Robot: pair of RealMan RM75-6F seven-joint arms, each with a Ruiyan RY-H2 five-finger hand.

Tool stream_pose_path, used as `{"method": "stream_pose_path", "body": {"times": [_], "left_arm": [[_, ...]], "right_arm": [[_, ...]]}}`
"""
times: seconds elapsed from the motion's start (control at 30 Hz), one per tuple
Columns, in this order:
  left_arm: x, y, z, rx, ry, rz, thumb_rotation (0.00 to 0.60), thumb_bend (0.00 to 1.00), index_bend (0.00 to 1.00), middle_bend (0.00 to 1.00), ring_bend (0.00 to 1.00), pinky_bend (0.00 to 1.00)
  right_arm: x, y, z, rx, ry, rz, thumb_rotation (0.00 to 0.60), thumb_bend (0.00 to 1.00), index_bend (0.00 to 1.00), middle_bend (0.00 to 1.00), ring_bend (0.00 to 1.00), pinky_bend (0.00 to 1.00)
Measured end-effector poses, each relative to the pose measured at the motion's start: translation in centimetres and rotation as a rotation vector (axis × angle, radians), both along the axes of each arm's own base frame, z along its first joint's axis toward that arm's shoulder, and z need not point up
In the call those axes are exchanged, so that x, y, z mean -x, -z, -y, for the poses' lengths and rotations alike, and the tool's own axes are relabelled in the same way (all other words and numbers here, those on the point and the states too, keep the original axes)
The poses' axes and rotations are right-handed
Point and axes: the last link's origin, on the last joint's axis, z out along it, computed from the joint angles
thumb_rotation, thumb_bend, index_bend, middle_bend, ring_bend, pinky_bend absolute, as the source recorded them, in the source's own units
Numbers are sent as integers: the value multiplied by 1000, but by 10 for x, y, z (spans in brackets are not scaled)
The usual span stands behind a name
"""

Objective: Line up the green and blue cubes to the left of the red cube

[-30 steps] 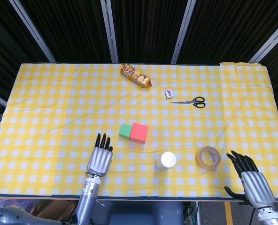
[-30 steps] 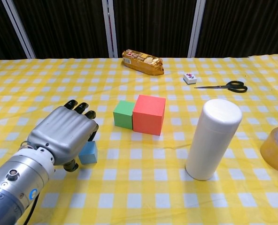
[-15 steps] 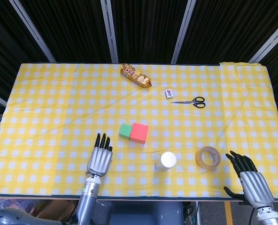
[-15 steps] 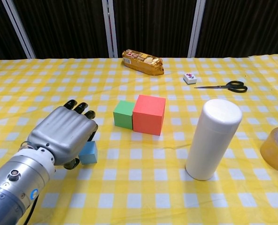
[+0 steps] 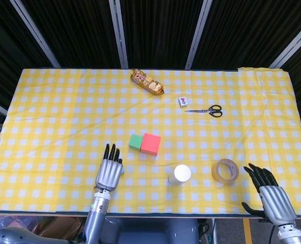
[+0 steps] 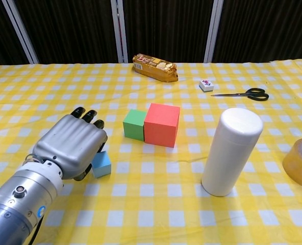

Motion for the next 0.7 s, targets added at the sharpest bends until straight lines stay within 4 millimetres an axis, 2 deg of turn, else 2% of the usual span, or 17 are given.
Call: {"method": "stream_pose_path", "body": {"times": [0.37, 0.6, 0.7], "left_arm": [[2, -4, 0, -7, 2, -17, 600, 388, 353, 119, 0, 0], [3, -4, 0, -5, 4, -41, 600, 317, 217, 77, 0, 0], [3, -2, 0, -1, 8, -58, 600, 306, 190, 64, 0, 0]], "right_arm": [[-1, 0, 0, 4, -7, 3, 600, 282, 58, 0, 10, 0], [-3, 1, 0, -2, -13, 5, 600, 282, 59, 0, 10, 0], [-4, 2, 0, -6, -14, 1, 600, 282, 60, 0, 10, 0]]}}
